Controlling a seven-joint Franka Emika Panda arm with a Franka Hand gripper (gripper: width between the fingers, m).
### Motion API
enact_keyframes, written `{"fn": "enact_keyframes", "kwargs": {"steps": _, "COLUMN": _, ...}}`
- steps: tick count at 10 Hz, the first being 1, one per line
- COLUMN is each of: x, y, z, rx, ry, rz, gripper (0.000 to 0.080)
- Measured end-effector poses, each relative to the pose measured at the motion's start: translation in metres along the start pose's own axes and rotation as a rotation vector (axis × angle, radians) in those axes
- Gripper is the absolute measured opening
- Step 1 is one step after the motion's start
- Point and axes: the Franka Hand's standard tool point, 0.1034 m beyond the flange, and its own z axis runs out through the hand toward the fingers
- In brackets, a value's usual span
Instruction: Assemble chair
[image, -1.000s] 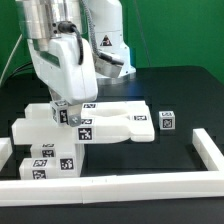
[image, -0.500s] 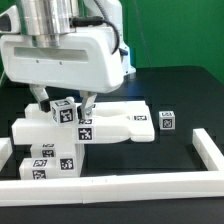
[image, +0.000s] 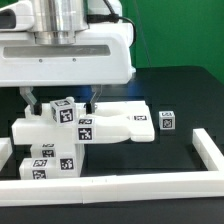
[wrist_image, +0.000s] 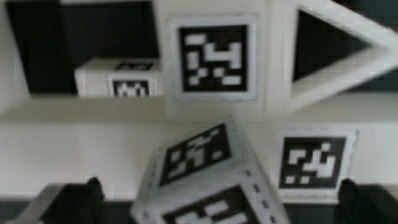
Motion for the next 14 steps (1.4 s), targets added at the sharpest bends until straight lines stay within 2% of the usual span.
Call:
{"fn": "enact_keyframes", "kwargs": {"steps": 1, "x": 0.000, "y": 0.000, "z": 0.001, "rx": -0.002, "ry": -0.002, "rz": 0.042, "gripper": 0.0629}}
{"fn": "enact_keyframes", "kwargs": {"steps": 2, "x": 0.000, "y": 0.001, "z": 0.001, "rx": -0.002, "ry": -0.002, "rz": 0.042, "gripper": 0.0500}}
{"fn": "enact_keyframes", "kwargs": {"steps": 3, "x": 0.000, "y": 0.000, "z": 0.001, "rx": -0.002, "ry": -0.002, "rz": 0.049, "gripper": 0.0500}}
{"fn": "enact_keyframes", "kwargs": {"steps": 4, "x": -0.001, "y": 0.000, "z": 0.001, "rx": -0.001, "ry": -0.002, "rz": 0.164, "gripper": 0.0293}}
{"fn": "enact_keyframes", "kwargs": {"steps": 7, "x": 0.000, "y": 0.001, "z": 0.002, "rx": -0.002, "ry": -0.002, "rz": 0.381, "gripper": 0.0282}}
{"fn": "enact_keyframes", "kwargs": {"steps": 14, "x": 0.006, "y": 0.014, "z": 0.002, "rx": -0.011, "ry": 0.013, "rz": 0.797, "gripper": 0.0282}}
